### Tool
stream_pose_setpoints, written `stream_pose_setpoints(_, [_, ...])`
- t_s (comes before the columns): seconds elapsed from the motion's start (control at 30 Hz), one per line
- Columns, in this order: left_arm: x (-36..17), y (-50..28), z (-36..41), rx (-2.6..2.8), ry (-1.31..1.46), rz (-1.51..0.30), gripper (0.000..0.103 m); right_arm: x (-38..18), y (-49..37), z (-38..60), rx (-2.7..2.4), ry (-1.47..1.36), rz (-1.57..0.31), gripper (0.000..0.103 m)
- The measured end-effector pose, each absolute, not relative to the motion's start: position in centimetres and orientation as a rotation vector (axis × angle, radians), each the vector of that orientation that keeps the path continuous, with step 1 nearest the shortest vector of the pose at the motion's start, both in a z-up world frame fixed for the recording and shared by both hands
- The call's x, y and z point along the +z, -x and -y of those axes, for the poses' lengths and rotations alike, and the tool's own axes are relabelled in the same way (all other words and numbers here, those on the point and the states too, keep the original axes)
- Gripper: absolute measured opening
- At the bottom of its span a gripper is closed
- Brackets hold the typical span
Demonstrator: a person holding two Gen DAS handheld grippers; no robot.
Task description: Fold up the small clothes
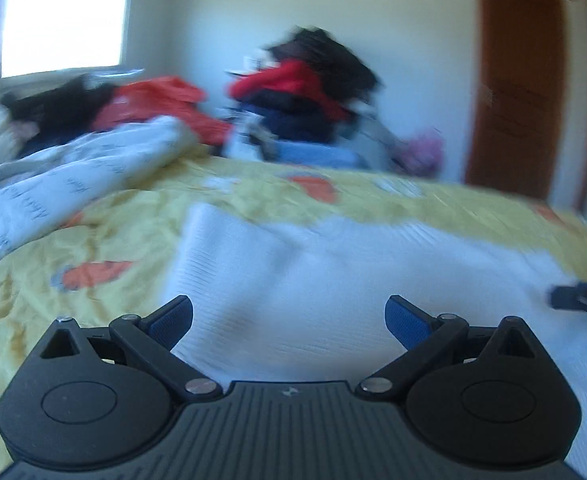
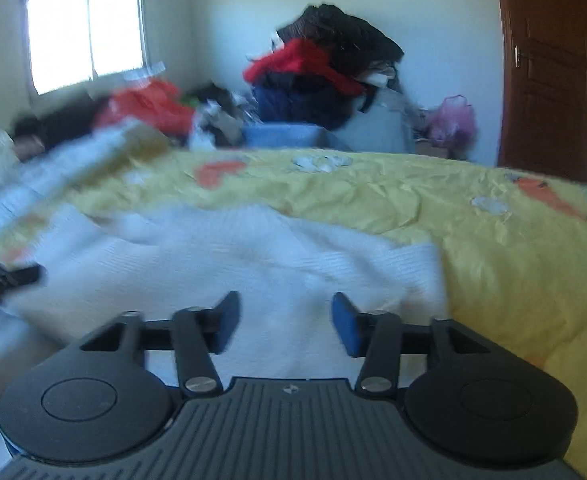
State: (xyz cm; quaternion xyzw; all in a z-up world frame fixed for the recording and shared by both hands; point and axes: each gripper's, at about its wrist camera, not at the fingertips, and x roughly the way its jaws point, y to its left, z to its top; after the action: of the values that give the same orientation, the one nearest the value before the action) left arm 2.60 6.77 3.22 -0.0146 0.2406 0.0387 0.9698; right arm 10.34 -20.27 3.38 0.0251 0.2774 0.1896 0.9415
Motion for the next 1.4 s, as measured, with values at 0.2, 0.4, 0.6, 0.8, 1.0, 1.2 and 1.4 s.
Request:
stream_pose_setpoints(0.2, [0.4, -3.5, -3.5, -0.003, -0.164, -0.677, 0.103, 0.7, -8.0, 19.3, 0.319, 0.059, -0.606, 0.079])
stream_pose_setpoints(0.4, [0.1, -3.9, -5.0, -0.027, -0.056, -0.711, 0.103, 0.3, -6.7, 17.2, 0.276, 0.174, -0.653, 0.102])
stream_pose_setpoints(0.6, [0.1, -3.7, -4.9, -0.022, -0.06, -0.708, 0.103, 0.0, -4.4, 18.8, 0.278, 0.083, -0.699, 0.102])
stream_pose_setpoints(0.8, [0.2, -3.7, -4.9, -0.019, -0.06, -0.711, 0.103, -0.3, -3.2, 18.7, 0.264, 0.086, -0.689, 0.102])
stream_pose_setpoints(1.0, [0.4, -2.2, -5.0, 0.006, -0.047, -0.726, 0.103, -0.2, -3.4, 18.9, 0.269, 0.079, -0.691, 0.102])
stream_pose_setpoints(1.2, [0.7, 0.4, -5.2, 0.021, -0.033, -0.743, 0.103, -0.2, -3.4, 18.9, 0.27, 0.076, -0.69, 0.102])
stream_pose_setpoints(1.4, [0.7, 3.0, -5.6, 0.0, -0.039, -0.733, 0.103, -0.2, -3.3, 19.0, 0.268, 0.077, -0.689, 0.101])
